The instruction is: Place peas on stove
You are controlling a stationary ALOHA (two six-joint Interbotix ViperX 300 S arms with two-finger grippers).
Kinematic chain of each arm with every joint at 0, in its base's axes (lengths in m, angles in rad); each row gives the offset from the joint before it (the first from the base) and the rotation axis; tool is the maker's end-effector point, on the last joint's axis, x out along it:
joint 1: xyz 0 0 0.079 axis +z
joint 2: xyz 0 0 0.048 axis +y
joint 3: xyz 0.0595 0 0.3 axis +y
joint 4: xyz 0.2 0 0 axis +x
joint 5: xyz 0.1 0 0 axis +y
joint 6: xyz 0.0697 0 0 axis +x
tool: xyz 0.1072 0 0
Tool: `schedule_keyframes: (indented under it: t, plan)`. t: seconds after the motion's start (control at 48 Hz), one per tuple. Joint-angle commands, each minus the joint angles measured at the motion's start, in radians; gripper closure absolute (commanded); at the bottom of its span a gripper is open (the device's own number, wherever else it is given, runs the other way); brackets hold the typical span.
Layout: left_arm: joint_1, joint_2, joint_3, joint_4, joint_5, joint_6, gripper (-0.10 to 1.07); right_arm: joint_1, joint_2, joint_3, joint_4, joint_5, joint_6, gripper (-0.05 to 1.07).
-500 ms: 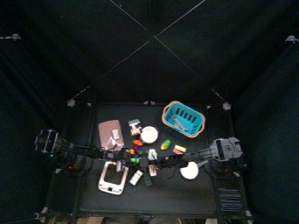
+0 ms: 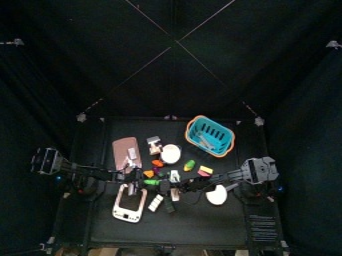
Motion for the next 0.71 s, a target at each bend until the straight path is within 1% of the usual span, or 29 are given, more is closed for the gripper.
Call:
schedule_keyframes:
  t: [0.0, 0.146, 0.292, 0.542, 0.688]
  plan:
    - [-0.011, -0.046, 0.017, -0.021, 0.009, 0.000, 0.28, 0.000, -0.048, -0.008, 0.008, -0.006, 0.002, 0.03]
    - [-0.041, -0.100, 0.055, -0.046, 0.015, 0.002, 0.28, 0.000, -0.051, -0.003, 0.015, -0.005, 0.002, 0.04]
    - [-0.072, -0.132, 0.078, -0.046, 0.021, 0.002, 0.28, 0.000, -0.051, 0.003, 0.023, -0.006, 0.003, 0.04]
    - [-0.158, -0.135, 0.104, -0.049, 0.046, 0.000, 0.28, -0.002, -0.052, 0.021, 0.061, 0.000, 0.003, 0.03]
    - [-0.218, -0.135, 0.115, -0.080, 0.081, -0.003, 0.28, -0.002, -0.055, 0.021, 0.067, 0.000, 0.003, 0.04]
